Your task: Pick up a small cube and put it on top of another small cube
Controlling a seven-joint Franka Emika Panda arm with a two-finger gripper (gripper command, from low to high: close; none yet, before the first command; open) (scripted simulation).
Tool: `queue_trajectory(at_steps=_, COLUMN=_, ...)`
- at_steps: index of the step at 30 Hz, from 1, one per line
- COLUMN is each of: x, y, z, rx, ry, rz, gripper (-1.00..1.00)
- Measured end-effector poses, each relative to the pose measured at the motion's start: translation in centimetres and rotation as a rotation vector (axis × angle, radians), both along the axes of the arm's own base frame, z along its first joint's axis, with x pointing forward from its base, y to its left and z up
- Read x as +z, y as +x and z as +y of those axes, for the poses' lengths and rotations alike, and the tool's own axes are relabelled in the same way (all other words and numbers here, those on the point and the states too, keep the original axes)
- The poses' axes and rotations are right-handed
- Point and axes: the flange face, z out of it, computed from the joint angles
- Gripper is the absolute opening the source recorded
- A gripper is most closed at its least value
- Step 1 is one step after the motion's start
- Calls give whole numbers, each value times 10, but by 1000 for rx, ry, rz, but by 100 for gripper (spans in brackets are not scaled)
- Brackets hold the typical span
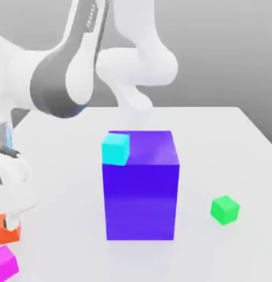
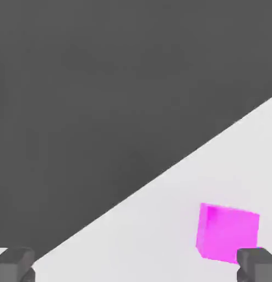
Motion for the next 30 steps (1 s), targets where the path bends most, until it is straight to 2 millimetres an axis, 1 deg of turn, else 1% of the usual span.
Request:
queue_trajectory(at_steps=3, x=-52, y=-18, z=-23, rx=-64, ry=9, rz=70, gripper=0)
queue_trajectory(at_steps=5, x=-83, y=-22, z=-28, rx=-78, ry=10, rz=86, gripper=0)
queue_trajectory(at_steps=7, x=-113, y=-23, z=-30, rx=-81, ry=10, rz=90, gripper=0)
queue_trajectory(at_steps=8, x=-124, y=-24, z=-30, rx=-82, ry=11, rz=91, gripper=-100)
queue_trajectory(at_steps=13, x=-124, y=-24, z=-30, rx=-82, ry=11, rz=91, gripper=-100)
queue_trajectory(at_steps=14, x=-130, y=-24, z=-29, rx=-83, ry=11, rz=91, gripper=-100)
queue_trajectory(at_steps=15, x=-125, y=-24, z=-30, rx=-83, ry=11, rz=91, gripper=-100)
queue_trajectory(at_steps=16, x=-115, y=-24, z=-30, rx=-83, ry=11, rz=91, gripper=-100)
queue_trajectory(at_steps=19, x=-76, y=-25, z=-31, rx=-85, ry=12, rz=91, gripper=-100)
queue_trajectory(at_steps=20, x=-69, y=-28, z=-36, rx=-101, ry=14, rz=90, gripper=-100)
queue_trajectory(at_steps=21, x=-65, y=-29, z=-34, rx=-105, ry=21, rz=90, gripper=-100)
queue_trajectory(at_steps=22, x=-64, y=-23, z=-22, rx=-92, ry=31, rz=89, gripper=-100)
queue_trajectory(at_steps=24, x=-63, y=-10, z=16, rx=-44, ry=54, rz=89, gripper=-100)
queue_trajectory(at_steps=27, x=-64, y=8, z=83, rx=42, ry=91, rz=93, gripper=-100)
queue_trajectory(at_steps=30, x=-64, y=17, z=152, rx=133, ry=128, rz=103, gripper=-100)
